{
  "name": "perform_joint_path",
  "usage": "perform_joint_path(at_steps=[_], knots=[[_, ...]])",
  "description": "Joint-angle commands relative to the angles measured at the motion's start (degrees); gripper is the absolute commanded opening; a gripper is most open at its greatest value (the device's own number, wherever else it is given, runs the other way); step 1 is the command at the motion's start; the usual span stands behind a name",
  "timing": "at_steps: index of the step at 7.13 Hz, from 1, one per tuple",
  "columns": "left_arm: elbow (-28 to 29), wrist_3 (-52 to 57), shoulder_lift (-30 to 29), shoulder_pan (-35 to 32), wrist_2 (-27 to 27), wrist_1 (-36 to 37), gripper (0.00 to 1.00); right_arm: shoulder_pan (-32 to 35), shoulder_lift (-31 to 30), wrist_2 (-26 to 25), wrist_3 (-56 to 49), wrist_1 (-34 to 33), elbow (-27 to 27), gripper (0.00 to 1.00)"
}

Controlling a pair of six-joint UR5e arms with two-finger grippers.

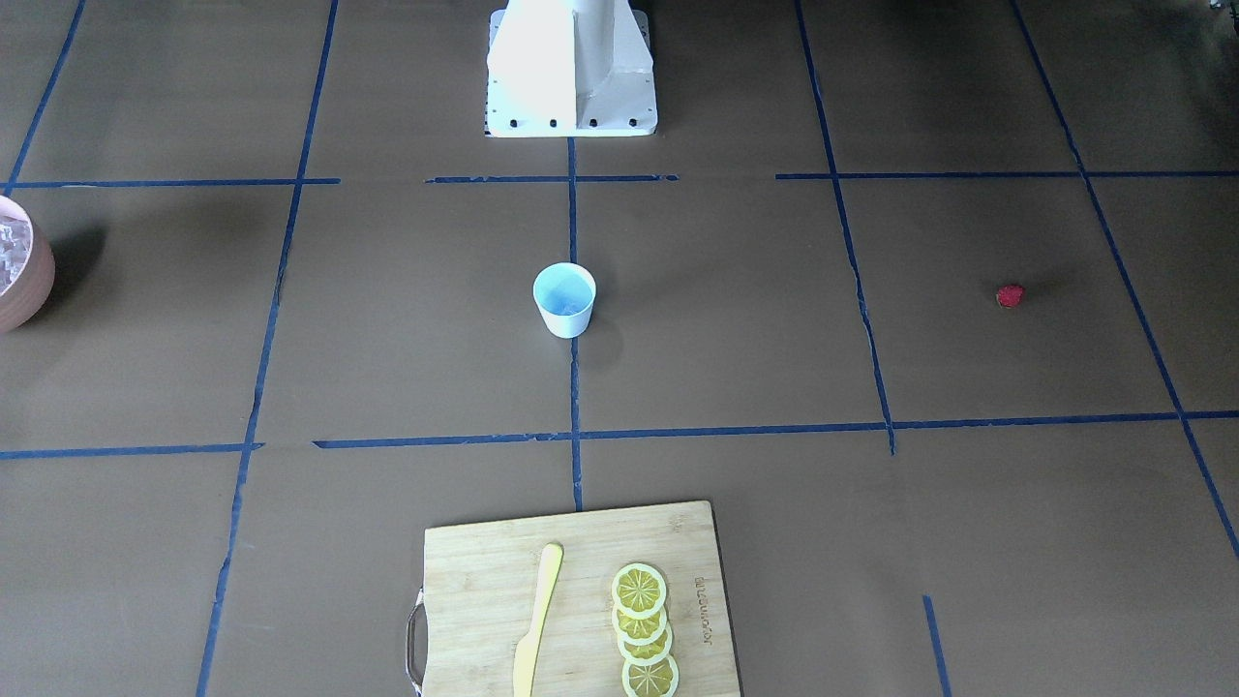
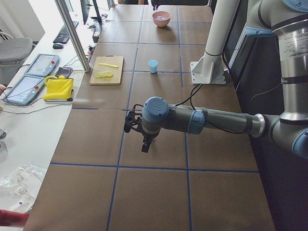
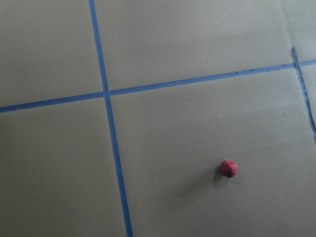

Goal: Put ice and strawberries in cup
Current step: 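Grasp another ice cube from the pink bowl with the right gripper, then carry the ice cube with the right gripper over the cup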

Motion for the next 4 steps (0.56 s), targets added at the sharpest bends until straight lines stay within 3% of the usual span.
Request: perform_joint_path(at_steps=[1, 2, 4], knots=[[0.0, -0.1, -0.1, 0.1, -0.5, -0.1, 1.0, -9.5, 8.3, 0.6, 12.6, -0.1, 4.7, 0.02], [0.2, -0.2, -0.1, 0.3, -0.6, 0.0, 1.0, -14.4, 13.7, 0.2, 19.0, -0.3, 4.6, 0.02], [0.3, -0.4, -0.1, 0.3, -0.6, 0.0, 1.0, -29.2, 25.0, -11.2, 31.6, -3.4, 3.2, 0.03]])
